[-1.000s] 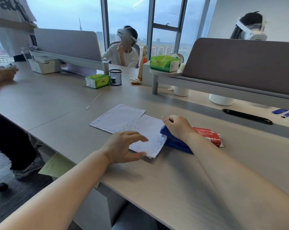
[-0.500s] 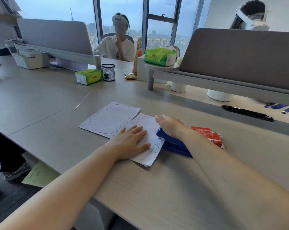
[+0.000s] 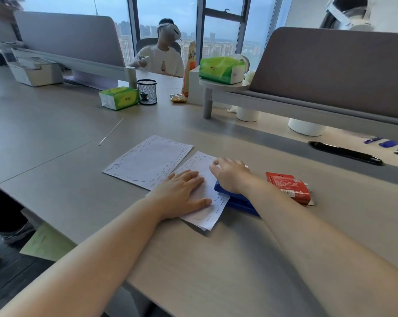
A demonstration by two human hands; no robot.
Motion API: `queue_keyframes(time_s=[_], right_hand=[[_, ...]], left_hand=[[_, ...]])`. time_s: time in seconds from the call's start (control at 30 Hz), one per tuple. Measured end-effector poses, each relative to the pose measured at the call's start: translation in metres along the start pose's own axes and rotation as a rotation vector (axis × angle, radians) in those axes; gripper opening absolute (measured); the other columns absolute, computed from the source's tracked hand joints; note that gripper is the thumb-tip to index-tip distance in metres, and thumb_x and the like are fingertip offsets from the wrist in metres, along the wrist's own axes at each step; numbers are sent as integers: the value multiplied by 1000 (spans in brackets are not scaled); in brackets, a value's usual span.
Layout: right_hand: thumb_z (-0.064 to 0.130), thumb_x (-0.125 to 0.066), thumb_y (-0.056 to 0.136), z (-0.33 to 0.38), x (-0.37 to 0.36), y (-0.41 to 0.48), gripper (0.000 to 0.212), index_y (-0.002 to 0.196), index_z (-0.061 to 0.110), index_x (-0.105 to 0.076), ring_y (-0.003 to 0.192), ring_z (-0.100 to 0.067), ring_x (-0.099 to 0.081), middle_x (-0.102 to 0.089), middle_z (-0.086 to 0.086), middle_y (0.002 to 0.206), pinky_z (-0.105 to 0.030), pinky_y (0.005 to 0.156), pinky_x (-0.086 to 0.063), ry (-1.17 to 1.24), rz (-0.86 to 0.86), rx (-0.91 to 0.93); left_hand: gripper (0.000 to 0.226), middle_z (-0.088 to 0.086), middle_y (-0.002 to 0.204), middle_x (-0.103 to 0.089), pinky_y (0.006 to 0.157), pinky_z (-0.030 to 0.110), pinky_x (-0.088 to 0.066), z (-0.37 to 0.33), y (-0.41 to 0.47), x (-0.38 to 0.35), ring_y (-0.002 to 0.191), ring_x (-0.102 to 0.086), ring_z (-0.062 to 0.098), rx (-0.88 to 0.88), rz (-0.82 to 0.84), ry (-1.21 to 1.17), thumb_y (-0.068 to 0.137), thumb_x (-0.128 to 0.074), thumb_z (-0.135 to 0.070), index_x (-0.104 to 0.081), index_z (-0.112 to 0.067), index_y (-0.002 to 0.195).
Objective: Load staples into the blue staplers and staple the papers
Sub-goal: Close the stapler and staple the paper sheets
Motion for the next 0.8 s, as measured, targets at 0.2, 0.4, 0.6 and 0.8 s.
queue_keyframes(time_s=[0.2,0.4,0.6,0.8], right_hand=[[31,-18,94,0,-7,6,52,146,25,-9,144,-30,-1,-10,-6,157,-51,117,-1,-97,34,-4],[34,-15,95,0,-9,4,53,146,28,0,143,-29,12,3,-7,158,-51,114,10,-170,43,5],[28,-18,93,-1,-14,8,57,144,32,7,143,-31,14,7,-7,158,-53,113,12,-201,105,-5],[23,-17,92,-1,-16,6,59,144,36,7,143,-29,16,8,-4,158,-52,113,13,-196,142,-30]], left_hand=[[86,-3,158,-2,120,36,-3,17,-5,-5,145,2,12,92,56,12,80,-35,-70,-9,-22,146],[98,-1,157,9,120,38,2,25,-8,-8,144,12,11,147,122,26,76,-35,-75,1,-19,147],[104,3,157,11,119,36,2,30,-9,-10,144,11,14,192,145,-15,70,-40,-78,3,-22,146],[107,10,157,10,119,38,0,33,-9,-10,144,11,21,256,121,-47,66,-45,-79,1,-25,146]])
Point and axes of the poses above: each hand's wrist, its own y-axis towards the middle knuckle, its own x-axis out of the back of the hand, z = x × y, the point moved 9 cm from there along y, towards the middle knuckle
